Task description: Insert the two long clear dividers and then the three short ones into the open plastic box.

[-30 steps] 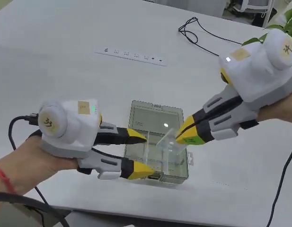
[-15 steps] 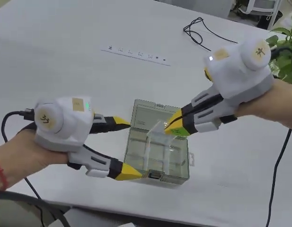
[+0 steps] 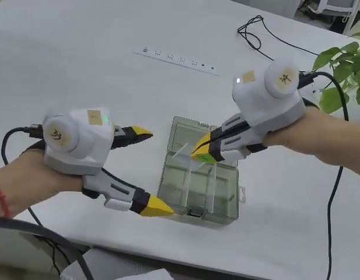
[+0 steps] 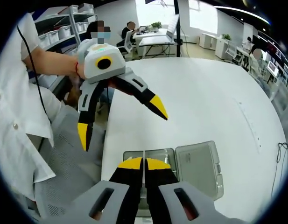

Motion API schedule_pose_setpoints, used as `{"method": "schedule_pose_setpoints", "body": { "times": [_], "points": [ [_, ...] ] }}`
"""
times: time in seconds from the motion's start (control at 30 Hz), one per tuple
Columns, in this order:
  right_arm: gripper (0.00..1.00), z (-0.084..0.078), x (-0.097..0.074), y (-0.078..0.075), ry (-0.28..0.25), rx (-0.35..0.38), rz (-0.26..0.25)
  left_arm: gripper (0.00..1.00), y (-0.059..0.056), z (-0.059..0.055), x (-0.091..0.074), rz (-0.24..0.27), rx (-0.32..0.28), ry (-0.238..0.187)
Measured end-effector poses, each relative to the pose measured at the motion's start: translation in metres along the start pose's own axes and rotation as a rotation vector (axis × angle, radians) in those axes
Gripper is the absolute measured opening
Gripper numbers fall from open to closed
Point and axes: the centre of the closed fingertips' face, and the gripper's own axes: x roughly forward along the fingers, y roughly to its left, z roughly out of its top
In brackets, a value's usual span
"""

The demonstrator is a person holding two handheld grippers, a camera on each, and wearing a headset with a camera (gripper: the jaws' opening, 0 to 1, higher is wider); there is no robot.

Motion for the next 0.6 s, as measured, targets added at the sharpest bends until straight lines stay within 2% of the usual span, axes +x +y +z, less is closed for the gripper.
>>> {"method": "schedule_pose_setpoints", "body": {
  "times": [0.33, 0.6],
  "points": [
    [0.03, -0.018, 0.022, -0.01, 0.01, 0.032, -0.009, 1.0, 0.002, -0.002, -0.001, 0.008, -0.016, -0.012],
    [0.03, -0.021, 0.025, -0.007, 0.019, 0.037, -0.009, 1.0, 0.003, -0.005, -0.002, 0.017, -0.03, -0.016]
  ]
}}
